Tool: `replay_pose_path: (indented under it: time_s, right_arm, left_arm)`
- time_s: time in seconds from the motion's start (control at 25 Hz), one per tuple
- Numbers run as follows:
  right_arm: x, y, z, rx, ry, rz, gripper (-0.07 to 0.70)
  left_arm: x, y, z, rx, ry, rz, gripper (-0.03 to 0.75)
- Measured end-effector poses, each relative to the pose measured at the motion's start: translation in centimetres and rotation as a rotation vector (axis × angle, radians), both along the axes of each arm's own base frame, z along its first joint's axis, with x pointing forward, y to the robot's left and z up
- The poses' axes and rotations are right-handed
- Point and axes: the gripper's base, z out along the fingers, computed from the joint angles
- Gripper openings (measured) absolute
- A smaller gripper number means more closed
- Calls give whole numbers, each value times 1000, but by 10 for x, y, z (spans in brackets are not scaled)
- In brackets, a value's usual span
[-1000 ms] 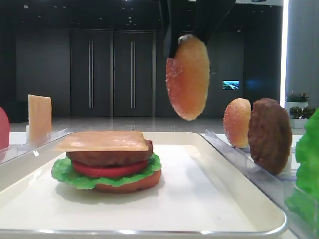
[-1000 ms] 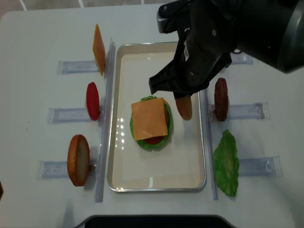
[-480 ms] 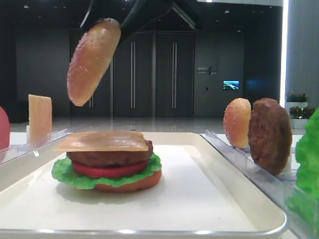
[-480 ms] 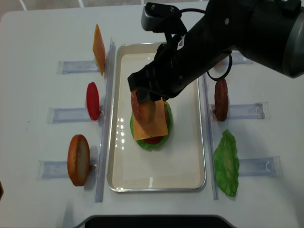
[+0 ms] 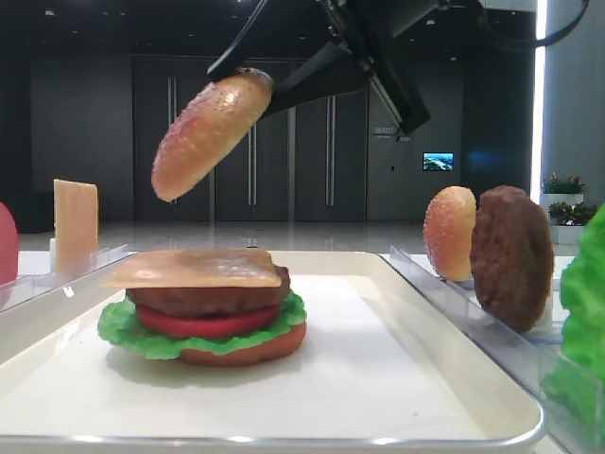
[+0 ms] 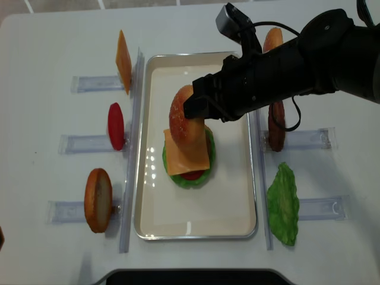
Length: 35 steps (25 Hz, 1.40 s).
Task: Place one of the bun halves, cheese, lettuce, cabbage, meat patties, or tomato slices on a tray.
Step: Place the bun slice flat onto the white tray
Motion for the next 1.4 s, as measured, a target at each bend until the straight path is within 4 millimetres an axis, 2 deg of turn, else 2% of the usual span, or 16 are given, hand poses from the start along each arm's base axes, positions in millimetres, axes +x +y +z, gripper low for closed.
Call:
replay_pose_path:
  time_s: [0.2, 0.56, 0.76, 1.24, 1.32, 1.4]
  right_arm:
    - [-11, 4, -11, -25, 9, 17, 224]
    - [-10, 7, -14, 1, 23, -23, 224]
    - [-13, 18, -33, -28, 52, 0, 224]
    - [-12, 18, -33, -27, 33, 1, 224]
    - [-10, 16, -33, -31, 29, -4, 253]
    - [-7, 11, -34, -47, 17, -9, 314]
  left_arm:
    - [0, 0, 0, 0, 0, 0, -7]
    - [0, 0, 0, 0, 0, 0, -7]
    - [0, 0, 0, 0, 0, 0, -7]
    - [0, 0, 0, 0, 0, 0, -7]
    - [0, 0, 0, 0, 0, 0, -7]
    - [0, 0, 0, 0, 0, 0, -7]
